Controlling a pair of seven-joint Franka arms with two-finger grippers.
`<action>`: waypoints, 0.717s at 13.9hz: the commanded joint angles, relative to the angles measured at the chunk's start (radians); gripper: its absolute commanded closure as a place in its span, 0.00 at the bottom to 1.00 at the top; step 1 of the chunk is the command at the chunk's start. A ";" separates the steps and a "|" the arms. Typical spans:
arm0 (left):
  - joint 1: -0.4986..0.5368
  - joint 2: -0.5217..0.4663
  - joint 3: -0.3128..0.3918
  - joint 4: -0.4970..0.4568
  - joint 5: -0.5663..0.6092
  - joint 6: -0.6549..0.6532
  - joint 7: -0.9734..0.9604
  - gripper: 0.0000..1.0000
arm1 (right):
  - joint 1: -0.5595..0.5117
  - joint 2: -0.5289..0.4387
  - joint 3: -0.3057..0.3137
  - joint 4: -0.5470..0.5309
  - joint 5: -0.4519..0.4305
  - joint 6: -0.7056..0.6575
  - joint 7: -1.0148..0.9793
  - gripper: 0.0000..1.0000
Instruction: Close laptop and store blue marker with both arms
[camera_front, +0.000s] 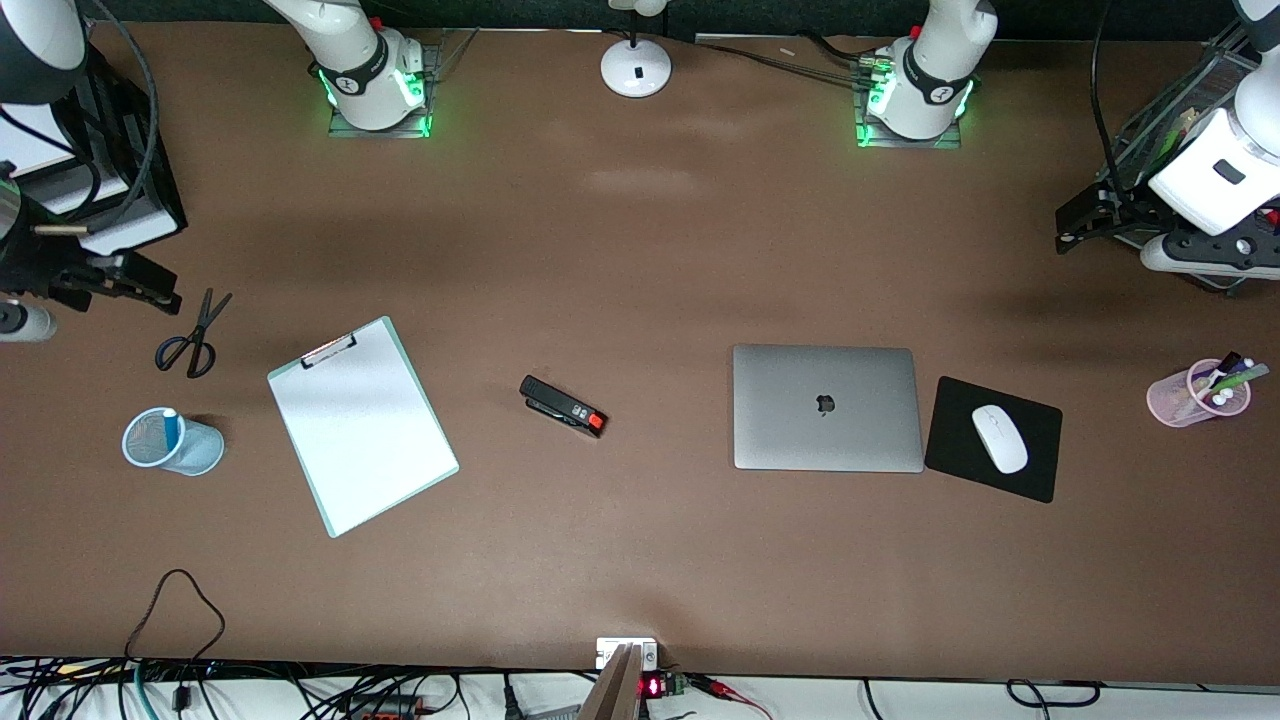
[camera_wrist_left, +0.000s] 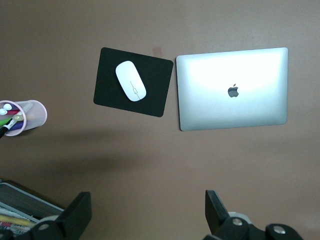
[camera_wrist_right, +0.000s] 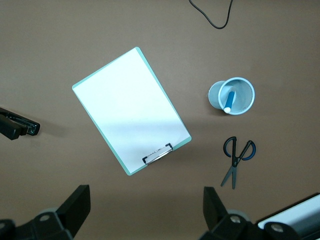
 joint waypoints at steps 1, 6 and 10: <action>0.003 0.016 0.000 0.032 0.006 -0.022 0.006 0.00 | 0.009 -0.042 -0.024 -0.060 0.020 0.031 -0.004 0.00; 0.003 0.016 0.000 0.034 0.006 -0.022 0.006 0.00 | 0.035 -0.049 -0.052 -0.058 0.034 0.029 -0.027 0.00; 0.003 0.016 0.000 0.032 0.006 -0.022 0.006 0.00 | 0.107 -0.044 -0.133 -0.058 0.068 0.028 -0.103 0.00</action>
